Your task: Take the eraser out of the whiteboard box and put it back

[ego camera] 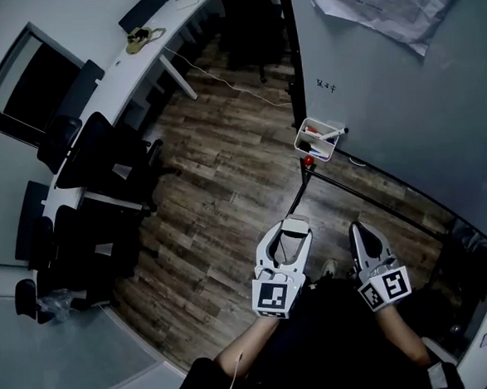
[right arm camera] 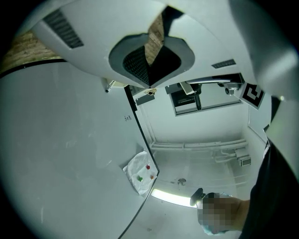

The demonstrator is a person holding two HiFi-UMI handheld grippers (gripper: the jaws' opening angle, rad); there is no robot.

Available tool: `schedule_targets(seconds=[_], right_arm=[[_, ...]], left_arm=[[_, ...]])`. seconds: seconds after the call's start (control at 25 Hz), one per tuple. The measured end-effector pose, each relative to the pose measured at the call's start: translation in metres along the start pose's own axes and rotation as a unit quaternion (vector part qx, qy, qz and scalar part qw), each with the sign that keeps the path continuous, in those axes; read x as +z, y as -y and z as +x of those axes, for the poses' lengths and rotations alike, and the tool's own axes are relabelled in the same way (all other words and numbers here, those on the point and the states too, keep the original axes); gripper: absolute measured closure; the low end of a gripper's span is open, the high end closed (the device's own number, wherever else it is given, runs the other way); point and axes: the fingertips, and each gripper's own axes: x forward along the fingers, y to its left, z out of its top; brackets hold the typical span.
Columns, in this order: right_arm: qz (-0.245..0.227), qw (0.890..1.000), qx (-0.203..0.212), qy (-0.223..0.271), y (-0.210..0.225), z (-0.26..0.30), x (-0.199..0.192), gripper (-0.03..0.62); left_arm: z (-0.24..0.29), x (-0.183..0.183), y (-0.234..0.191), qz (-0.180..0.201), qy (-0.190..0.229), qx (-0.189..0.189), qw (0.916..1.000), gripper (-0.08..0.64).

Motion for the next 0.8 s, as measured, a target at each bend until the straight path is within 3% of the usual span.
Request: schedule_targets(seconds=[0.8], right_arm=[[-0.014,1.0,-0.013,-0.001,-0.014,0.035,-0.004,0.577]], left_arm=[[0.016,-0.001,-0.033,0.006,0.003,-0.027,0.9996,0.314]])
